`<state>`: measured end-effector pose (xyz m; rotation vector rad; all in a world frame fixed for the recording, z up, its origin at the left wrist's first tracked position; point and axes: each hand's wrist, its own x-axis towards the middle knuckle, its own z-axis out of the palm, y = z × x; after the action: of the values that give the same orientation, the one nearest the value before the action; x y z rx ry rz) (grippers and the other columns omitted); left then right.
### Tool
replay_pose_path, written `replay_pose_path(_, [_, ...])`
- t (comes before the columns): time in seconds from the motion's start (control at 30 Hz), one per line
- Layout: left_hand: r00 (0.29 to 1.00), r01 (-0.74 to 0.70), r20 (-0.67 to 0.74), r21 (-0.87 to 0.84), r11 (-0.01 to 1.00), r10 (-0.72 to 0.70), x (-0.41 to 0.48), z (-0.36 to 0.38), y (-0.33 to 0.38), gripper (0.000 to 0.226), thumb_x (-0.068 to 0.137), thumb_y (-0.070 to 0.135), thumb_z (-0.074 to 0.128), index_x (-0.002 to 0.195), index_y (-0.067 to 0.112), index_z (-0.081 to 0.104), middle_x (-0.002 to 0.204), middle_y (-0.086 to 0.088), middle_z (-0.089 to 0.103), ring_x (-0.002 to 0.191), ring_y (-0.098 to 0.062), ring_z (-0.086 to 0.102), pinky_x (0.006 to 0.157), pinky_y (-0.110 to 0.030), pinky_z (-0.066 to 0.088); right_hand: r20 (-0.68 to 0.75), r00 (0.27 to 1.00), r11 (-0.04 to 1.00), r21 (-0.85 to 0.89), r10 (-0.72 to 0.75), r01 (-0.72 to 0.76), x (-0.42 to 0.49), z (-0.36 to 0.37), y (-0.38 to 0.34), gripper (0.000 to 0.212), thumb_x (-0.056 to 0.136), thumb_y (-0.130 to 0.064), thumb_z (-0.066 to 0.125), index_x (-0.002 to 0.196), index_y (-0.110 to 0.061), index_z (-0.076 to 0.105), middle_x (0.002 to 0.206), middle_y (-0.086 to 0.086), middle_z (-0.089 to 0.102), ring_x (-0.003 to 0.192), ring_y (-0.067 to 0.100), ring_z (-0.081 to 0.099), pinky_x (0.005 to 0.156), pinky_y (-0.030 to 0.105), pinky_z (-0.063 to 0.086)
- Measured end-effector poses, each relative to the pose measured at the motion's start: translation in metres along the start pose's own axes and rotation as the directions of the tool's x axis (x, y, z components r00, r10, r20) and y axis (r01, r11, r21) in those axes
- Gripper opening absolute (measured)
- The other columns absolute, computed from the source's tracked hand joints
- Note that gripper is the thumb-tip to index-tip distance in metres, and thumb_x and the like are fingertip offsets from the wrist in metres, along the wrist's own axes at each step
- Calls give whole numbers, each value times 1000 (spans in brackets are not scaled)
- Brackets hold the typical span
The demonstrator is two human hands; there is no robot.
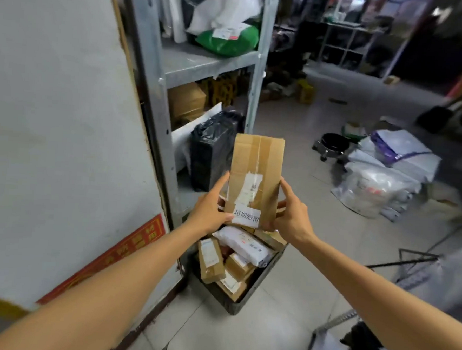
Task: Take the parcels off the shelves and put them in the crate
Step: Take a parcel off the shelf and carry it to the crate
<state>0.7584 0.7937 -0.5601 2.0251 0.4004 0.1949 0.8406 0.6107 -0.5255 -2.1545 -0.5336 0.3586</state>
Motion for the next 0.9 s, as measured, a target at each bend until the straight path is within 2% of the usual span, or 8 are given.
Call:
replay_pose_path(0.07, [999, 11, 39, -20, 1000, -11, 20, -1, -10, 104, 79, 0, 73, 151, 42, 10, 144, -3, 49, 116, -19, 59, 97, -42, 51, -28, 1000, 1000, -22, 14, -14, 16, 7, 5, 106, 70, 19, 63, 152, -31, 20, 120, 13, 59, 93, 29, 64, 69, 39, 59])
replay_pose_path(0.2, [994, 63, 90, 12, 998, -63, 58, 9, -35, 103, 80, 3, 74, 152, 42, 10, 139, -10, 52, 123, -24, 55, 100, -40, 48, -54, 995, 995, -49, 84, -87, 50, 20, 25, 104, 70, 16, 63, 153, -28, 21, 119, 14, 60, 93, 30, 63, 72, 41, 58])
replay_pose_path(0.3, [986, 109, 130, -28, 994, -105, 90, 25, -53, 92, 81, 4, 70, 150, 38, 19, 131, -6, 58, 114, -21, 59, 92, -32, 51, -52, 991, 989, -65, 126, -130, 79, 30, 52, 103, 71, 13, 64, 154, -29, 19, 121, 12, 56, 100, 32, 61, 75, 42, 57])
replay_pose_path(0.4, [982, 183, 58, -39, 982, -181, 127, 50, -70, 64, 80, 9, 71, 131, 32, 40, 118, -1, 62, 104, -16, 61, 89, -33, 51, -49, 987, 981, -111, 152, -157, 111, 44, 88, 99, 74, 10, 63, 152, -34, 22, 112, 8, 55, 93, 31, 62, 77, 42, 57])
replay_pose_path(0.47, [959, 282, 46, -80, 956, -279, 151, 70, -85, 51, 80, 12, 73, 117, 29, 43, 111, -2, 63, 98, -18, 63, 87, -41, 54, -39, 982, 966, -173, 186, -190, 133, 54, 117, 96, 76, 4, 63, 152, -35, 19, 113, 7, 52, 97, 28, 58, 79, 40, 53])
replay_pose_path(0.6, [902, 431, 65, -85, 898, -427, 187, 112, -122, 74, 78, 15, 75, 138, 28, 33, 114, -9, 55, 101, -25, 62, 87, -50, 54, 42, 964, 943, -221, 264, -249, 178, 74, 172, 102, 73, -10, 71, 153, -32, 13, 122, 6, 47, 106, 29, 53, 74, 31, 43])
replay_pose_path(0.7, [847, 532, 122, -143, 835, -518, 206, 144, -152, 89, 78, 12, 76, 146, 34, 22, 117, -11, 54, 107, -26, 60, 91, -50, 52, 85, 949, 935, -220, 302, -278, 204, 91, 208, 111, 67, -19, 81, 154, -28, 12, 135, 6, 40, 117, 28, 47, 85, 36, 47])
replay_pose_path(0.9, [704, 705, 117, -236, 669, -700, 247, 192, -241, 81, 84, 1, 70, 146, 33, 28, 104, -4, 62, 100, -23, 64, 89, -47, 54, 171, 939, 923, -300, 298, -239, 248, 143, 283, 105, 70, -23, 80, 151, -22, 14, 145, 6, 32, 125, 29, 36, 96, 39, 43])
